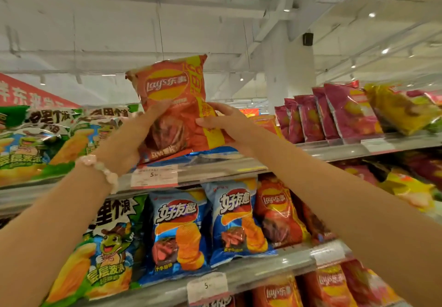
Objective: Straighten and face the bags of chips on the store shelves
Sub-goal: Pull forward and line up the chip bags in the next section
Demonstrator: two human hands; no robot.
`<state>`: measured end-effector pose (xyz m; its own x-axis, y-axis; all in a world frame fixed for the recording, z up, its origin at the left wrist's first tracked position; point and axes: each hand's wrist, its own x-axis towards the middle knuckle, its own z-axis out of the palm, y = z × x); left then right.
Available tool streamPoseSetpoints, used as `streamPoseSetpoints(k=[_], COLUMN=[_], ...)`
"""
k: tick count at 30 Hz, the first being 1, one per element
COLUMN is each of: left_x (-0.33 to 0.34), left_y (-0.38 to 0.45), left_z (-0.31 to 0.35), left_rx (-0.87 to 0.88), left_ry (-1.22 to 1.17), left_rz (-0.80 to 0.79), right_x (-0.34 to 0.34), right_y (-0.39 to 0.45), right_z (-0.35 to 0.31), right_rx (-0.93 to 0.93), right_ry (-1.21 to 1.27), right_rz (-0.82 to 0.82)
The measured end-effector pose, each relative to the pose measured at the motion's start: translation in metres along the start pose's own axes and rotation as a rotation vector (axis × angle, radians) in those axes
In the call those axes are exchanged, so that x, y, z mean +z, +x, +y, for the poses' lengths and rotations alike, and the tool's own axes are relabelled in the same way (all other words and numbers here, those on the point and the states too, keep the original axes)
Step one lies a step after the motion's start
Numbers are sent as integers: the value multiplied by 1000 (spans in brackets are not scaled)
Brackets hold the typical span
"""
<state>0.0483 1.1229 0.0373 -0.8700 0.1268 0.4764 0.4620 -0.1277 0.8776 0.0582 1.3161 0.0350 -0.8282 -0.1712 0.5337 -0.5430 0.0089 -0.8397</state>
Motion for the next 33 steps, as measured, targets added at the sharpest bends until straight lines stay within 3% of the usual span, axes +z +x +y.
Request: streamPoseSetpoints(k=[3, 10, 20, 22, 26, 30, 33], left_x=[43, 125, 226, 241, 263, 277, 289], left_y=[-6, -6, 8, 17, 41, 68, 83], left_z=[-4, -24, -34, -35, -39, -43, -43], left_rx=[-57, -38, -53, -46, -35, -21, -24], left_ry=[-74, -131, -213, -196, -153, -128, -92], left_rz=[-102, -100, -103, -81, -67, -36, -58], right_x=[-41, -124, -208, -221, -248, -268, -278], right_y=[-17, -50, -64, -61, -56, -54, -39], right_z=[-1, -13, -17, -17, -13, -5, 4], right_rx=[19, 163, 182, 148, -45, -231, -336], right_ry=[-11, -88, -105, -156, -507, -651, -773], right_rz=[-48, -90, 95, 142, 239, 155, 192])
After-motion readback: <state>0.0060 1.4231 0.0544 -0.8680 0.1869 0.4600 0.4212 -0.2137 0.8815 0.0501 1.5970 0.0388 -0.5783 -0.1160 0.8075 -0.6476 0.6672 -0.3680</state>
